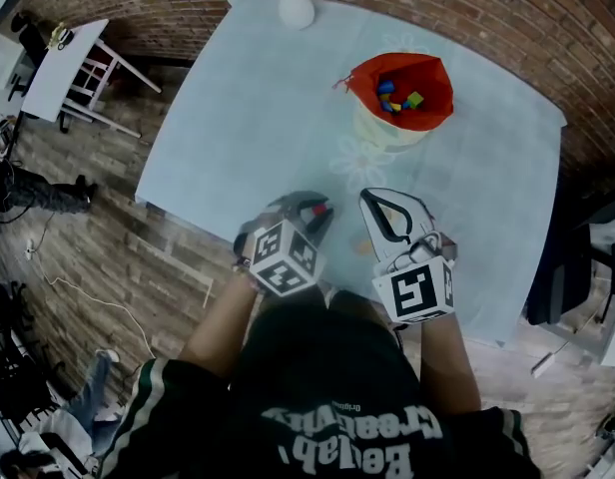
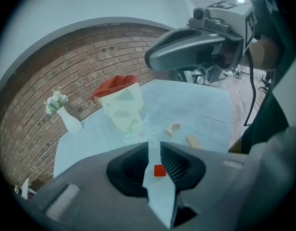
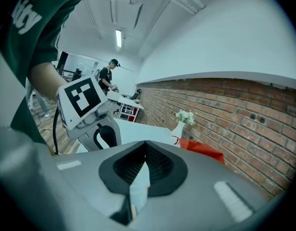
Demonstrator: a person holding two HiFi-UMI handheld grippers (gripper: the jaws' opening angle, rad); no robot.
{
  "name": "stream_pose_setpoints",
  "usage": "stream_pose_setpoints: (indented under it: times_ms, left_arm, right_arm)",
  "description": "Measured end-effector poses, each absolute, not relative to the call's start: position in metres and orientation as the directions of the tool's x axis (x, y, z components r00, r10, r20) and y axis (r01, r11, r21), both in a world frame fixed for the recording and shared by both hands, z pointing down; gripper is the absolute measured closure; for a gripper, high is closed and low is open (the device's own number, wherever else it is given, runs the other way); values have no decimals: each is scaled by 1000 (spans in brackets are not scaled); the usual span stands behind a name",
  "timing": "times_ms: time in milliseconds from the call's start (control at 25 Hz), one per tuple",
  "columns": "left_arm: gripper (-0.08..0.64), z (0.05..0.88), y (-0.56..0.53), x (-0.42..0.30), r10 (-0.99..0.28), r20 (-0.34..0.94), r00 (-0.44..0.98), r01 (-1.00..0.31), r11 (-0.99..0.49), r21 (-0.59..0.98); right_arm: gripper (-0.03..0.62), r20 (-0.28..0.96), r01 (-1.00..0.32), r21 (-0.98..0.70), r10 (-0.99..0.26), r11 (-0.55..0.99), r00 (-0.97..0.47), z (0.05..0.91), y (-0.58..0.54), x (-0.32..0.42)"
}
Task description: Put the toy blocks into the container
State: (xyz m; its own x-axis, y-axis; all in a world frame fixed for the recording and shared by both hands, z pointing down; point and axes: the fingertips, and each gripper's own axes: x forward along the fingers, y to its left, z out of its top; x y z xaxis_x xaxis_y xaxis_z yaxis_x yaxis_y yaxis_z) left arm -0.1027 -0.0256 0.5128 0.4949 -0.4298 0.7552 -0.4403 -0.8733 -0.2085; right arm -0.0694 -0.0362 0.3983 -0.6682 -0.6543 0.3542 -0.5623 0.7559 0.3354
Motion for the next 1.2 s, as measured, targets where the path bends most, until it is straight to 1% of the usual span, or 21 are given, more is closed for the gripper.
stream_pose_setpoints:
  times_ms: [200, 640, 840, 1200]
  left_arm:
    - [423, 550, -20, -108, -326, 821, 469, -393, -909, -136]
    - [409, 614, -29, -115, -194, 900, 390, -332, -941, -59]
    - [407, 627, -29, -114, -154, 915, 373, -306, -951, -35]
    - [400, 645, -30, -111, -110, 930, 351, -300, -954, 1]
  right_arm:
    - [586, 378, -564, 327, -652, 758, -657, 407, -41, -75]
    - [586, 402, -609, 309, -680, 731, -613, 418, -59, -67]
    - [586, 413, -627, 302, -692, 718, -592, 423, -63, -60]
    - [586, 419, -642, 300, -702, 705, -575, 426, -68, -53]
